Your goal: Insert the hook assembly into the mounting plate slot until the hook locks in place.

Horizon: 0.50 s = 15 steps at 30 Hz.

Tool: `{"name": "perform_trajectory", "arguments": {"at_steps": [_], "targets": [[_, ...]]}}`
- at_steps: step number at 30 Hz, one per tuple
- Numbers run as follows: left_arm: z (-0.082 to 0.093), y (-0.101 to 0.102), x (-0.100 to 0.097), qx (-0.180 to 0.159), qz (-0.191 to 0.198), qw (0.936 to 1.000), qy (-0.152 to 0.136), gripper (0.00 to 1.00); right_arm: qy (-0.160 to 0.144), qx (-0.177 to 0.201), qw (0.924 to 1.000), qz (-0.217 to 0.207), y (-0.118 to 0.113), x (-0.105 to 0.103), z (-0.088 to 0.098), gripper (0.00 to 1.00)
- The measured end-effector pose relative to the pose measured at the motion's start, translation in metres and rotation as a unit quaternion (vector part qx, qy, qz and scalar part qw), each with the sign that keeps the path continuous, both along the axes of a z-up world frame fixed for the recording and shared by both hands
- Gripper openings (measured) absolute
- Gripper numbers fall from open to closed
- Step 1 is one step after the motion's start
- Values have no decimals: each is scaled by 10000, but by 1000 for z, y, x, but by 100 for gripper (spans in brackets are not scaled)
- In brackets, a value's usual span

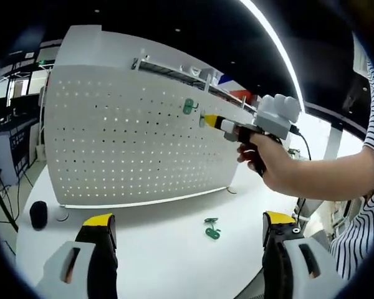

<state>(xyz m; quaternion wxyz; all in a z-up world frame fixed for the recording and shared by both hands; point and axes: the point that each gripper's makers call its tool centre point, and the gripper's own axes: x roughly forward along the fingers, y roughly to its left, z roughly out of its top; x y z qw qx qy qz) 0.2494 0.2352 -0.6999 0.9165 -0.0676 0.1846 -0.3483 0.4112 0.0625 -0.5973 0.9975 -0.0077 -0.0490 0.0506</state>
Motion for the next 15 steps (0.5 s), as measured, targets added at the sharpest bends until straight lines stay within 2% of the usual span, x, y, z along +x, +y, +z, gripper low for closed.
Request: {"name": "perform_trajectory", "arguments": {"at_steps": [4, 5, 15], "targets": [[-1, 1, 1, 26, 3, 10000, 13, 100, -112, 7, 9999, -72, -5, 8, 7, 0], [-2, 2, 1, 39, -4, 10000, 32, 100, -251, -68, 9996, -113, -6, 10, 13, 0], [-7, 3, 2, 42, 14, 9999, 110, 100, -314, 185, 9986, -375, -24, 27, 24, 0]]}}
